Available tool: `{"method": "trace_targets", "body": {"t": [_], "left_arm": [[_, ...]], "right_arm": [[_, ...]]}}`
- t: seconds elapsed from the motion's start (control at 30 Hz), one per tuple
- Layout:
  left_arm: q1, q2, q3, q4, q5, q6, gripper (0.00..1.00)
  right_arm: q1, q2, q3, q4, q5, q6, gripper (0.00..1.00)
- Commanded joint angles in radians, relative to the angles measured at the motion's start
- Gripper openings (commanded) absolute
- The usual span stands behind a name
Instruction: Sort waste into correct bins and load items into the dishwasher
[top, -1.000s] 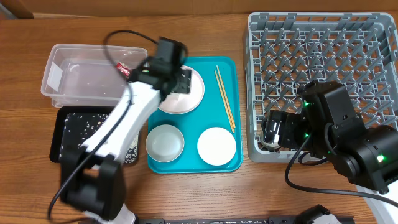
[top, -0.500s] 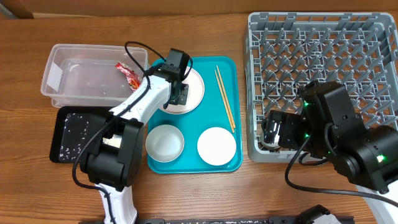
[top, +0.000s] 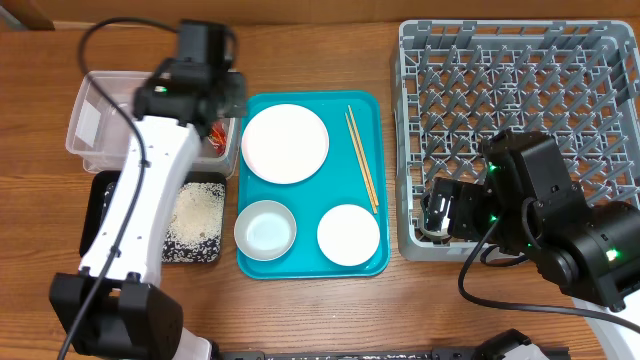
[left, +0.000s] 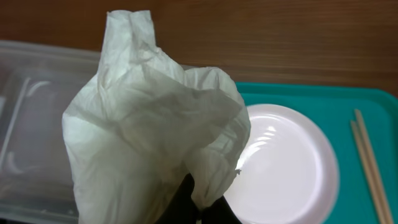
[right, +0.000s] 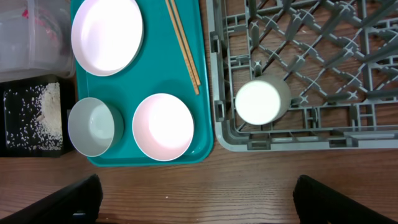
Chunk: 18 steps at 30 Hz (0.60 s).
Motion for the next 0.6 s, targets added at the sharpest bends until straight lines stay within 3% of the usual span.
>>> {"method": "trace_targets", "body": {"t": [0.0, 0.03, 0.07, 0.3, 0.57], "left_arm": [[0.093, 0.081, -0.049, -0.006, -0.013, -0.061, 0.08], [0.111, 0.095, -0.049, -0.006, 0.013, -0.058, 0.30], [0.122, 0.099, -0.049, -0.008, 0.041, -0.047, 0.38], [0.088, -0.007, 0.053, -0.207, 0.097, -0.005, 0.44], [-0.088, -0.260, 0.111, -0.405, 0.076, -0.007, 0.64]], "right_arm": [[-0.002, -0.003, 0.010, 0.004, -0.002, 0.000, 1.00], [-0.002, -0.003, 0.010, 0.004, -0.002, 0.000, 1.00], [-0.002, -0.003, 0.010, 0.004, -0.002, 0.000, 1.00], [-0.002, -0.003, 0.010, 0.000, -0.002, 0.000, 1.00], [-0.002, -0.003, 0.010, 0.001, -0.002, 0.000, 1.00]]}}
